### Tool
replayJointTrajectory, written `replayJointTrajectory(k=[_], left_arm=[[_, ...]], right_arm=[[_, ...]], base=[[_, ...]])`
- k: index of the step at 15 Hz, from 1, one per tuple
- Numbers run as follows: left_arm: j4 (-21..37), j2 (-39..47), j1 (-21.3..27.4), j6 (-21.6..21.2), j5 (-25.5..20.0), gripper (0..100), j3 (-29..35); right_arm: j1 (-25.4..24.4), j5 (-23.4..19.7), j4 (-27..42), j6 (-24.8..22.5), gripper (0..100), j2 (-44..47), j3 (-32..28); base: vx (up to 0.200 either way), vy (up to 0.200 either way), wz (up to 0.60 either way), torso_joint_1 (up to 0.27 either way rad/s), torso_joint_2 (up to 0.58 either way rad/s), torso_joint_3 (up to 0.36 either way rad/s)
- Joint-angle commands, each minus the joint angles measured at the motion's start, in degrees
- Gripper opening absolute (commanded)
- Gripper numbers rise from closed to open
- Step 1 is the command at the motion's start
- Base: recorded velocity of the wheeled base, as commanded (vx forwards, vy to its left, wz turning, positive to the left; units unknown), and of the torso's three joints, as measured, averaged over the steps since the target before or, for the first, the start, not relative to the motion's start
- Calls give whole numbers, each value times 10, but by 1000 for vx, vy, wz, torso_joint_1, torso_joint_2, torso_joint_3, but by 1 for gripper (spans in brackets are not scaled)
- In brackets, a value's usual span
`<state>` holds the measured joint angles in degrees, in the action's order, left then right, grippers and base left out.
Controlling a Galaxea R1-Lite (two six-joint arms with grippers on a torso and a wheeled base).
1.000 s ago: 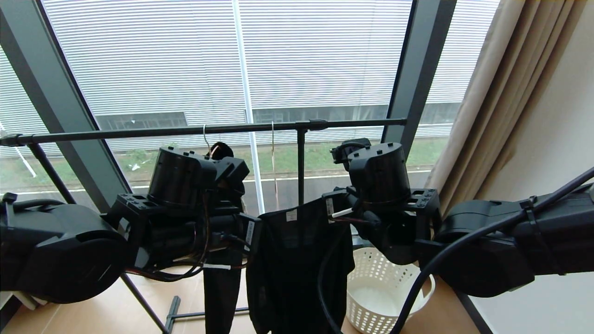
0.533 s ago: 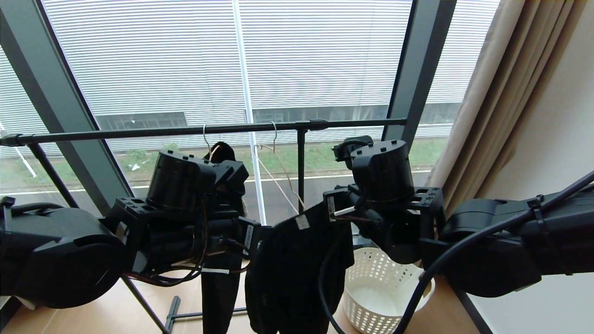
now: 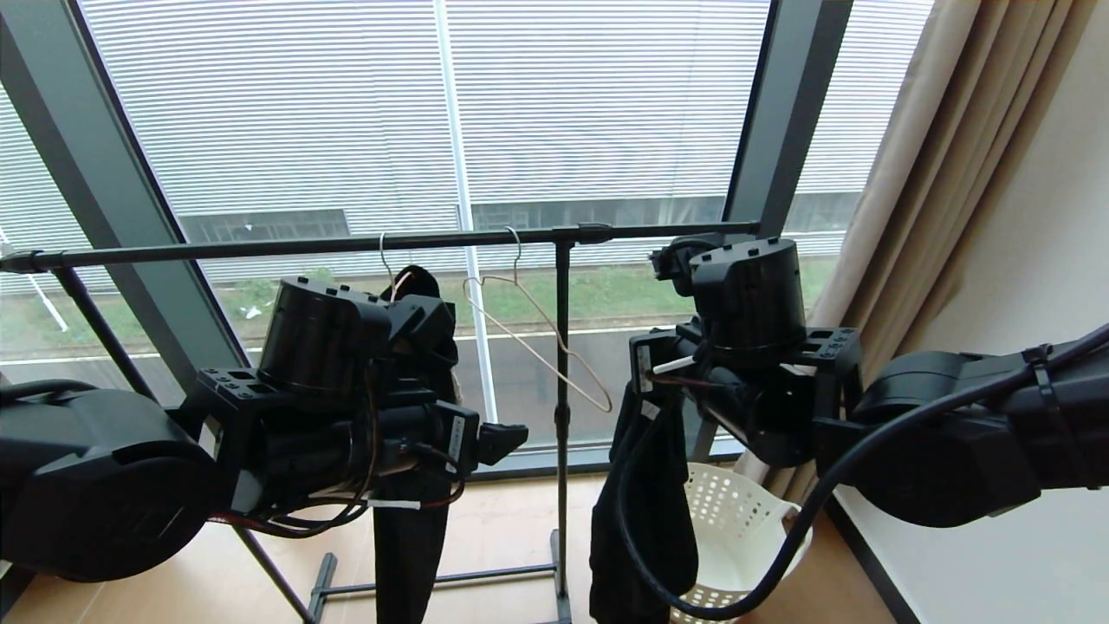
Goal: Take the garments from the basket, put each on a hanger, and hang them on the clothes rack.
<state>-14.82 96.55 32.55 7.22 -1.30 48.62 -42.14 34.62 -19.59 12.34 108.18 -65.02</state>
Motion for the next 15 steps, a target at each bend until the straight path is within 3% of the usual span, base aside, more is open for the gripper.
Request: replayJointTrajectory(k=[1,8,12,15], left_arm=[[-1,0,-1,5,6,100,3],[-1,29,-23,10,8,100,18],[-1,81,-28,44,46,100,71],[0,107,-28,61,48,100,105]], right_arm=[[16,0,0,-1,0,-13,1],[26,0,-1,-9,0,-22,2],[26,-1,-1,-9,0,-18,2],[26,-1,-1,-9,0,-18,1]], base=[[0,0,0,0,0,0],[0,0,0,0,0,0],[0,0,0,0,0,0],[0,0,0,0,0,0]])
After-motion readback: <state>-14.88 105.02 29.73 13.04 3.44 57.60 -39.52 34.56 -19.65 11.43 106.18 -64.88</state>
